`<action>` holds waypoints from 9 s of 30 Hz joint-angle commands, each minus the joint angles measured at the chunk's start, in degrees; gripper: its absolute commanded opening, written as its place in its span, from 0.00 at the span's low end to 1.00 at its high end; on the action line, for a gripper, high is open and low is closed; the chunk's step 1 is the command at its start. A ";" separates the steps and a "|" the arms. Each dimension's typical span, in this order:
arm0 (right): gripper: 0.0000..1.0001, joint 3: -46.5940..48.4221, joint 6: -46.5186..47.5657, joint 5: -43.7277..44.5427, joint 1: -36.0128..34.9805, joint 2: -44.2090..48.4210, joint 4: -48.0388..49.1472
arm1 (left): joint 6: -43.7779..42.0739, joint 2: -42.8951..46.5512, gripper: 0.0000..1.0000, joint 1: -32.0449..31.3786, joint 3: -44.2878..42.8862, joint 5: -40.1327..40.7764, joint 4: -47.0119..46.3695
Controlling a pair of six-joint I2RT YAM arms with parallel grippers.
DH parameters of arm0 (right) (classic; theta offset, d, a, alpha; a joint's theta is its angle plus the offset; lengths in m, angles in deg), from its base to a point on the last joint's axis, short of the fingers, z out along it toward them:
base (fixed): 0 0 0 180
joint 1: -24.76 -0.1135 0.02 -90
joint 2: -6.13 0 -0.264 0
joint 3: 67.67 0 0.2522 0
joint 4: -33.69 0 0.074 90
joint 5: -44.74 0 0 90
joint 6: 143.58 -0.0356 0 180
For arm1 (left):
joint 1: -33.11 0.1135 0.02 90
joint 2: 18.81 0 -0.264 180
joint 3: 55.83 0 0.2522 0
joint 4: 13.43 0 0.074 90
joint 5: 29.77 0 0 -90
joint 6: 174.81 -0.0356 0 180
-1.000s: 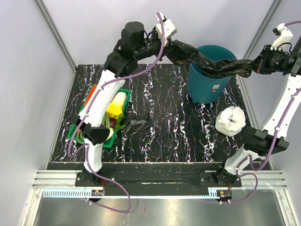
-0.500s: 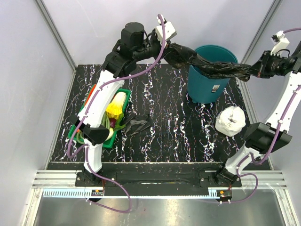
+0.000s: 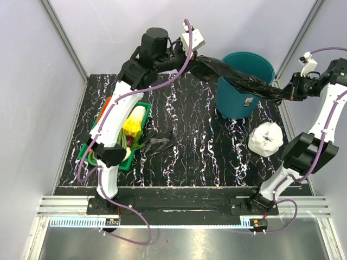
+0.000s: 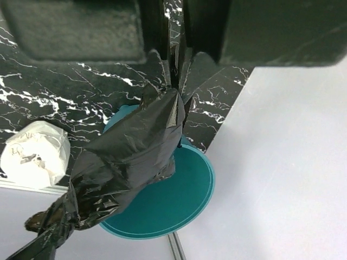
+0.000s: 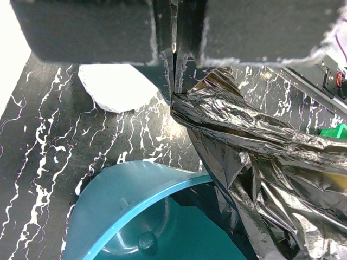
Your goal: Put the trash bags into the trash bin
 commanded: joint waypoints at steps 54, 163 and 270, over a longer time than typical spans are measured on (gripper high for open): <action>0.91 -12.25 7.79 5.69 -9.57 22.88 12.83 | 6.63 -1.23 0.00 -7.57 -1.51 6.57 -6.00; 0.00 36.18 11.66 63.09 -30.85 -28.00 35.86 | -3.92 -15.64 0.00 -4.23 5.96 10.62 -26.22; 0.00 28.80 -2.84 23.19 -29.01 4.78 2.81 | -38.28 -25.57 0.64 -12.75 0.24 -17.16 -40.01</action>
